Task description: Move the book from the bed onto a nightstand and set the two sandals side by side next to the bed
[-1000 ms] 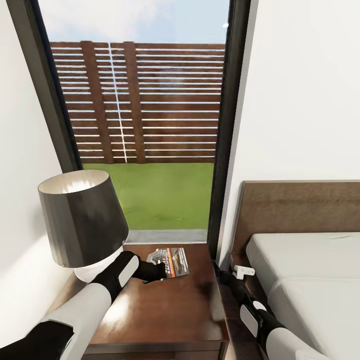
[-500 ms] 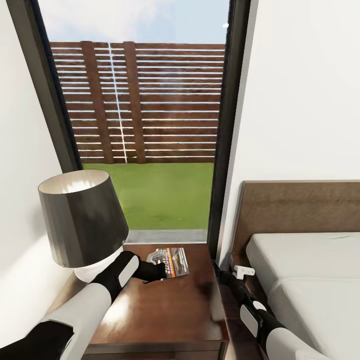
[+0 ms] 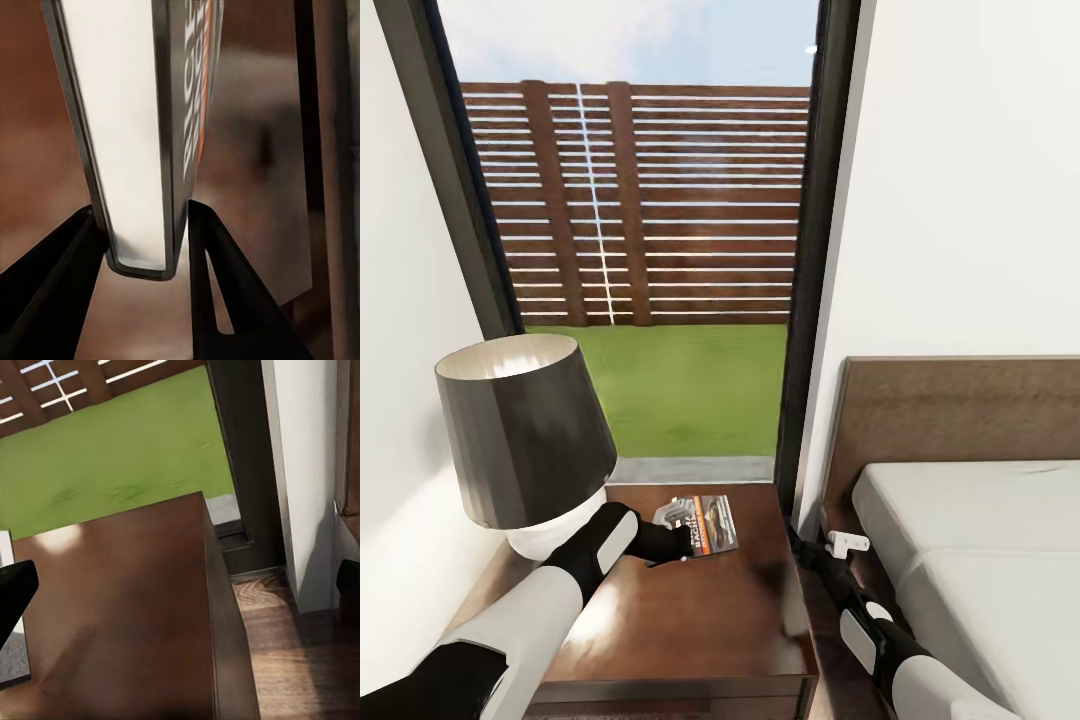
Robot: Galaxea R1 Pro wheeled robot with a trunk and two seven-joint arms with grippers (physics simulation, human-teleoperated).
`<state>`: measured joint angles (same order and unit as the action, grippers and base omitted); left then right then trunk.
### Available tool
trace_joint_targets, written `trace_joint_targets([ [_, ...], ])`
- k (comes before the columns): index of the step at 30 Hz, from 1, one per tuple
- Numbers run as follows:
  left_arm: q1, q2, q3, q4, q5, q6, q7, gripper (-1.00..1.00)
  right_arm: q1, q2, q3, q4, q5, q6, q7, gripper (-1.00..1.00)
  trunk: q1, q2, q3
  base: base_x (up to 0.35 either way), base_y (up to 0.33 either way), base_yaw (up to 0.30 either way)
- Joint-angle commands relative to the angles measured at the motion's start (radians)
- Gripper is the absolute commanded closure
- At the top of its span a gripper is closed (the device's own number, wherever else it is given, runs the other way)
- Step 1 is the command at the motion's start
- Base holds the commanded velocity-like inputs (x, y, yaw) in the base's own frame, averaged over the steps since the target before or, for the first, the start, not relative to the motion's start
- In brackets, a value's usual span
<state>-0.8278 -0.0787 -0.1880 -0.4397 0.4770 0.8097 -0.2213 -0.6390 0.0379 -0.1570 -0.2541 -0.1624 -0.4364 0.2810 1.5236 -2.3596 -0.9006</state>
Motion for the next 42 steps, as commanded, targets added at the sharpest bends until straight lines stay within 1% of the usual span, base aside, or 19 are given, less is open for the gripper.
trace_joint_targets([
  [1,-0.001,0.0,-0.002,-0.001,-0.005,0.002,-0.006,1.0,-0.001,0.0,-0.006,0.001,-0.009,-0.001,0.01,-1.0,0.0,0.0,-0.001,0.0,0.0,0.0],
  [24,-0.001,0.0,-0.002,-0.001,-0.005,0.002,-0.006,1.0,-0.001,0.0,-0.006,0.001,-0.009,-0.001,0.01,-1.0,0.0,0.0,-0.001,0.0,0.0,0.0],
  [36,-0.001,0.0,-0.002,-0.001,-0.005,0.002,-0.006,1.0,-0.001,0.0,-0.006,0.001,-0.009,-0.001,0.01,-1.0,0.046,-0.084,-0.039,0.0,0.0,0.0],
  [42,-0.001,0.0,-0.002,-0.001,-0.005,0.002,-0.006,1.0,-0.001,0.0,-0.006,0.001,-0.009,-0.001,0.01,-1.0,0.046,-0.084,-0.039,0.0,0.0,0.0],
])
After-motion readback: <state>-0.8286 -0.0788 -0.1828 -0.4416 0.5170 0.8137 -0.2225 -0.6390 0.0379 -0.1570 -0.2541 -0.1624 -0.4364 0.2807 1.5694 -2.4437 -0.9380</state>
